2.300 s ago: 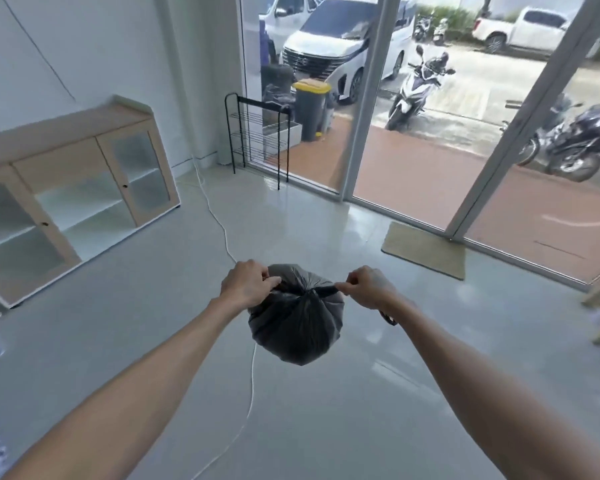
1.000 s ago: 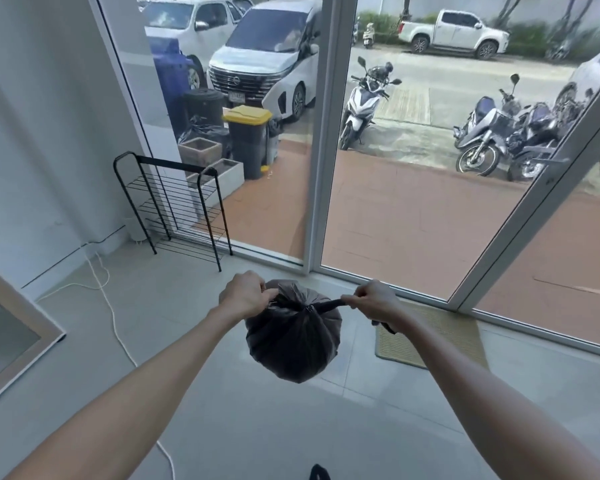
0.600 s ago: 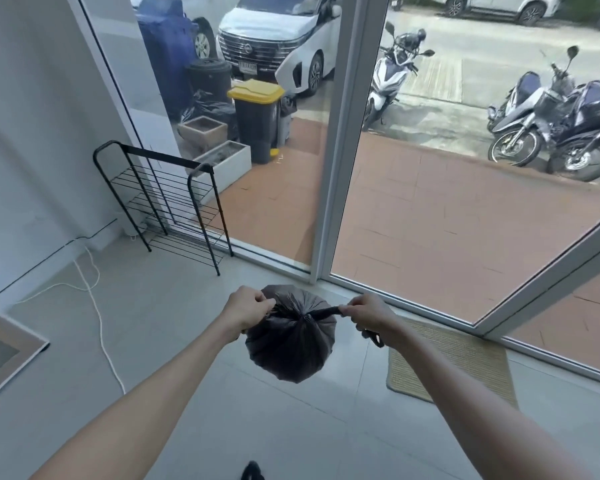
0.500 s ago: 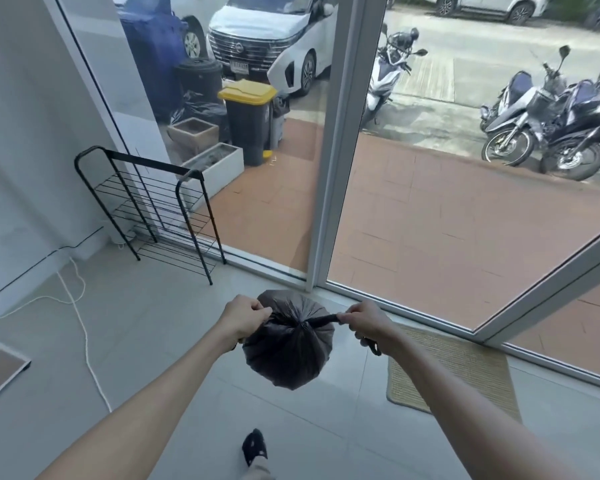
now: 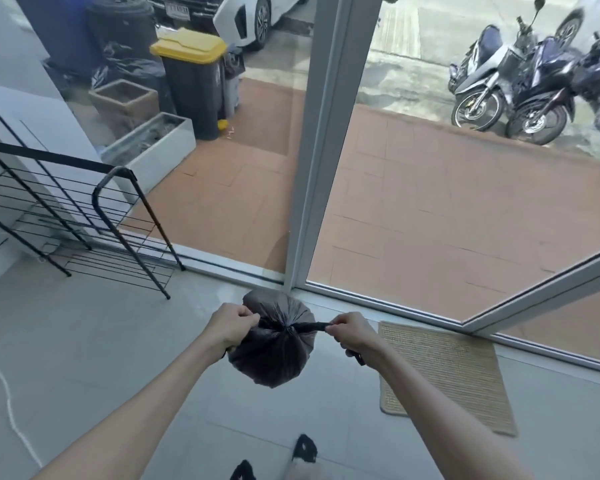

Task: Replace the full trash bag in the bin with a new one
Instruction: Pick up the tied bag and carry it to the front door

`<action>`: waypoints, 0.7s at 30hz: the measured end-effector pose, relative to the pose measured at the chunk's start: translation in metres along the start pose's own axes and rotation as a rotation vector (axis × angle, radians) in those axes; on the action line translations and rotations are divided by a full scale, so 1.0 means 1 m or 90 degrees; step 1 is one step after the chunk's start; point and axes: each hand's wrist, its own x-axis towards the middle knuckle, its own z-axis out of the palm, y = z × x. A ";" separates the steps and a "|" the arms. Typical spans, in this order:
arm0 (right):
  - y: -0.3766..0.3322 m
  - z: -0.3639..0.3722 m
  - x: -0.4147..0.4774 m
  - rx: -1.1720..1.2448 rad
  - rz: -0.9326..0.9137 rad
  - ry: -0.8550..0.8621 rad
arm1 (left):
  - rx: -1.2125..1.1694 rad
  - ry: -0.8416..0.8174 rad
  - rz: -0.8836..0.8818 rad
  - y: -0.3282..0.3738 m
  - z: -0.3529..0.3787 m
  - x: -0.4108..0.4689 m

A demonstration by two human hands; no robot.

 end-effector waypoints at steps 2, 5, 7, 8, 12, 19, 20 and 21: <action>-0.002 0.000 0.022 0.016 0.020 -0.009 | -0.022 -0.005 -0.025 0.001 0.003 0.021; 0.002 0.007 0.074 0.040 0.053 -0.024 | -0.030 0.015 -0.067 -0.009 0.015 0.070; 0.006 0.013 0.111 0.055 0.073 -0.023 | -0.042 0.039 -0.088 -0.018 0.028 0.106; 0.010 0.016 0.129 0.061 0.080 -0.018 | -0.042 0.055 -0.097 -0.023 0.036 0.123; 0.024 0.033 0.197 0.082 0.103 -0.023 | -0.025 0.095 -0.125 -0.044 0.066 0.186; 0.069 0.072 0.322 0.122 0.129 -0.033 | -0.112 0.046 -0.181 -0.091 0.118 0.304; 0.077 0.079 0.338 0.124 0.130 -0.033 | -0.119 0.046 -0.191 -0.099 0.125 0.321; 0.084 0.086 0.356 0.126 0.128 -0.034 | -0.128 0.048 -0.198 -0.106 0.132 0.338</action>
